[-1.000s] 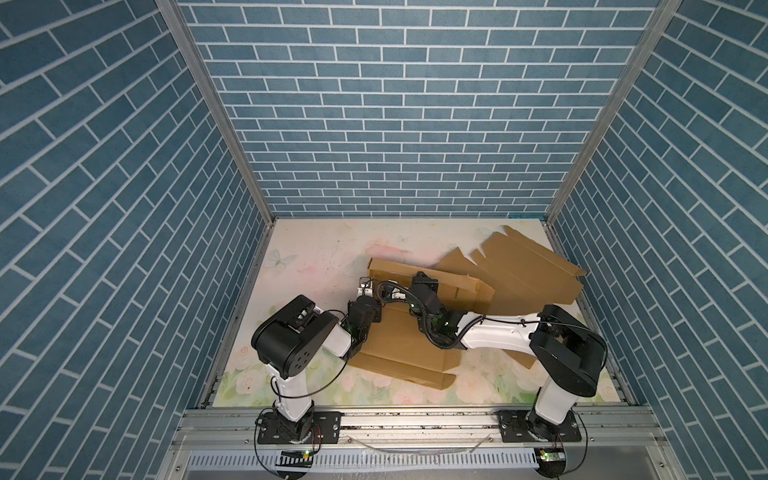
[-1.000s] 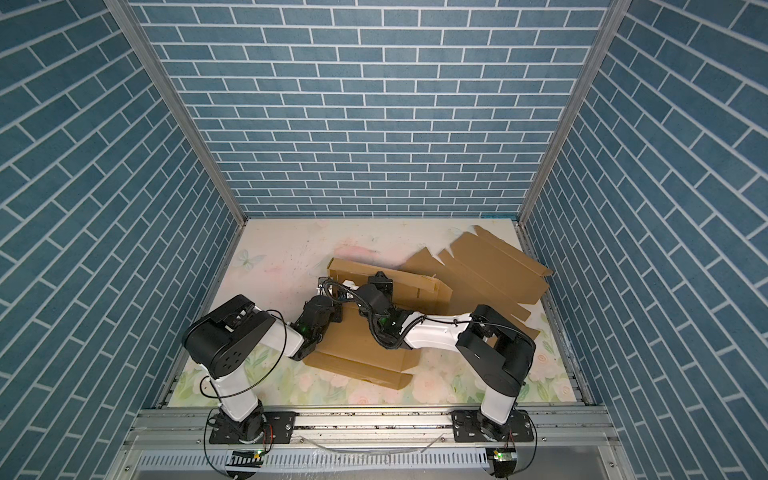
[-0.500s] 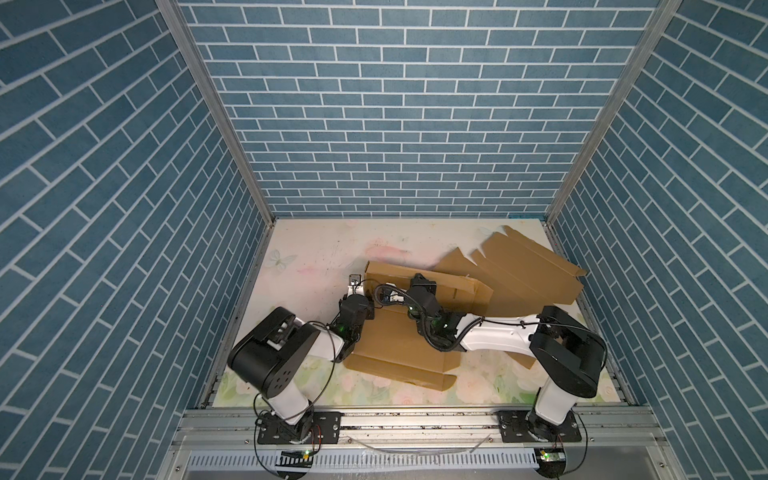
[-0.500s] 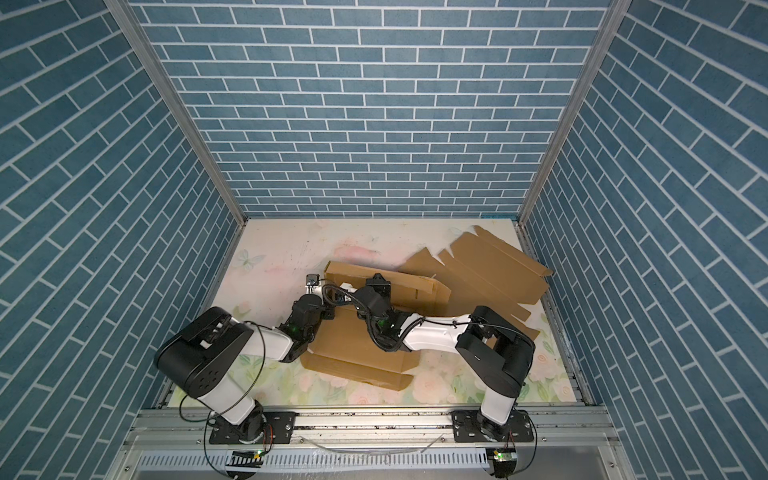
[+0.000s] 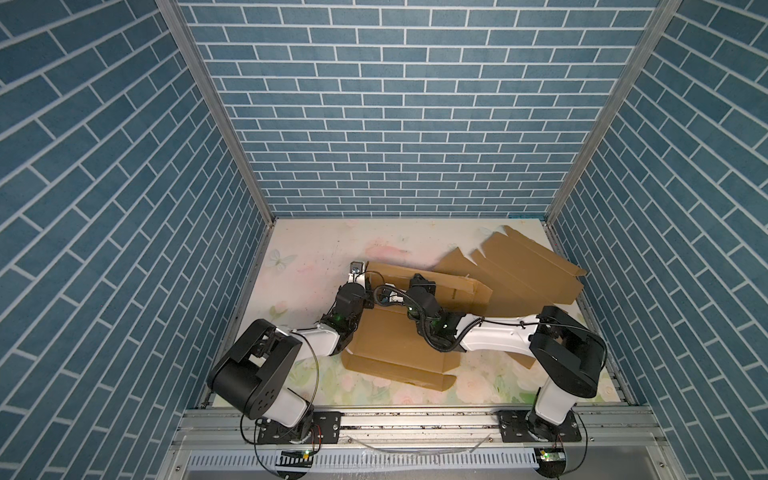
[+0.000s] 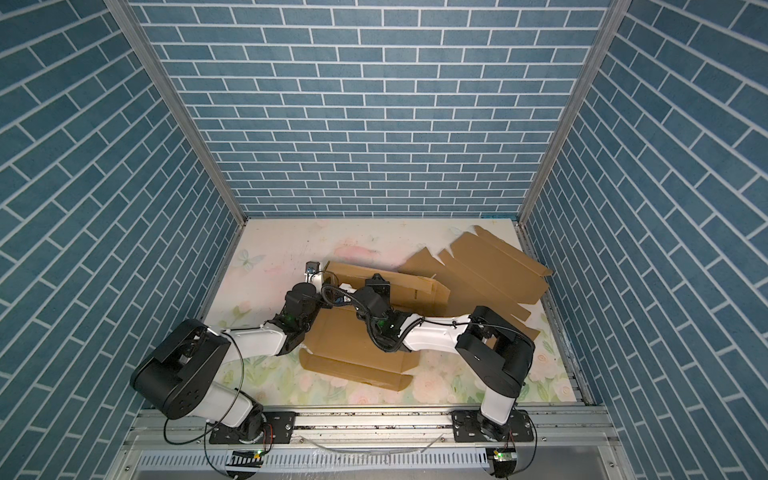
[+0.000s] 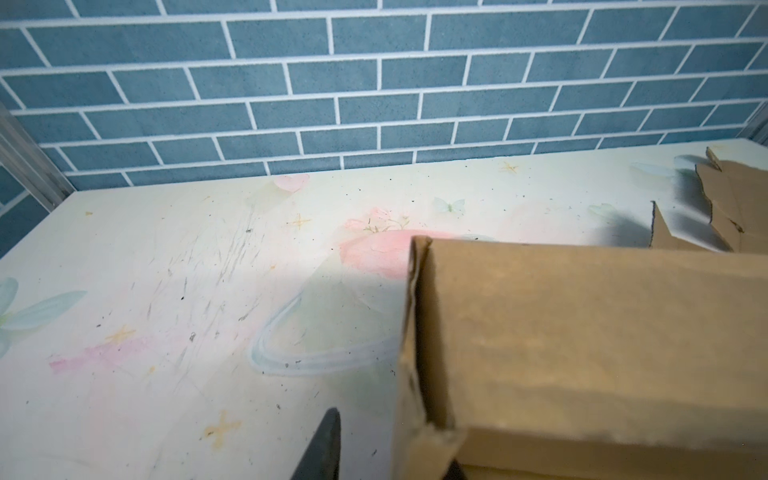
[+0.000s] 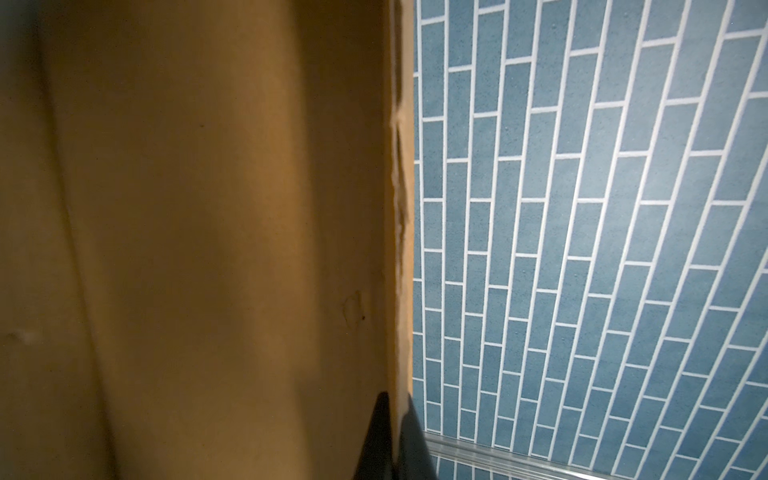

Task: Fold the paper box

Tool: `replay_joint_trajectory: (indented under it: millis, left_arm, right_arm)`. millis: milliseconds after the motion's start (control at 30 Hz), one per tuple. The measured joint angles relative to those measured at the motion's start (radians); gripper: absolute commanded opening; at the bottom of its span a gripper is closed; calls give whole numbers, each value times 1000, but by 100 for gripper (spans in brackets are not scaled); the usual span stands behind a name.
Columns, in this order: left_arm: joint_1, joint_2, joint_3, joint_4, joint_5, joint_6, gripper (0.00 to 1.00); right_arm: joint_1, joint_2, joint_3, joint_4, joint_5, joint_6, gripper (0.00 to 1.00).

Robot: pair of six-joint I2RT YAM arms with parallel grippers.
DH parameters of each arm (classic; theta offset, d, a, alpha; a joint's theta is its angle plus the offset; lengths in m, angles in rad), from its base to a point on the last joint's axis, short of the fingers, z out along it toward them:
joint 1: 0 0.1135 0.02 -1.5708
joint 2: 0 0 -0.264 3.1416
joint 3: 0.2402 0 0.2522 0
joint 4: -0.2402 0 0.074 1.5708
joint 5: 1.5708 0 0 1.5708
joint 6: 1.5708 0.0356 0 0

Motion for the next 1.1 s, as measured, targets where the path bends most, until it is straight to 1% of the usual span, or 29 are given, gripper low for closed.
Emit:
replay_joint_trajectory:
  millis: [100,167,233,333,400,533,567,633,767,833,867,900,967,1000,1033,1100]
  left_arm:
    - [0,16,3,14,12,6,9]
    - [0,22,3,26,22,10,4]
    - [0,26,3,32,26,16,1]
    - [0,27,1,39,26,19,0]
    - [2,29,-2,47,26,20,0]
    - [4,36,-19,86,14,19,0]
    - [5,38,-27,101,5,19,0]
    - [8,40,-44,133,-16,16,0]
    - [11,41,-74,183,-64,14,0]
    - [10,42,-86,202,-82,13,0]
    - [9,42,-92,209,-90,12,0]
    - [6,42,-97,217,-99,12,0]
    - [0,41,-107,232,-112,13,0]
    - [-2,41,-114,241,-119,13,0]
    - [-5,39,-121,251,-126,13,0]
    - [-6,30,-136,259,-135,15,0]
  right_arm:
    - [5,0,0,0,-2,0,0]
    - [6,0,0,1,-3,0,0]
    - [6,0,0,1,-3,5,0]
    - [6,0,3,-10,-4,31,16]
    - [7,-10,5,-57,-25,65,28]
    - [9,-77,16,-239,-115,209,42]
    - [9,-103,23,-298,-148,258,45]
    - [9,-152,32,-397,-207,342,47]
    - [-11,-243,81,-613,-364,551,48]
    - [-46,-284,119,-699,-468,688,48]
    - [-84,-305,146,-743,-531,783,47]
    - [-127,-319,179,-779,-581,878,45]
    - [-222,-326,266,-854,-646,1069,34]
    - [-268,-321,319,-897,-662,1191,34]
    - [-299,-314,360,-934,-665,1276,34]
    - [-337,-295,445,-1025,-663,1466,35]
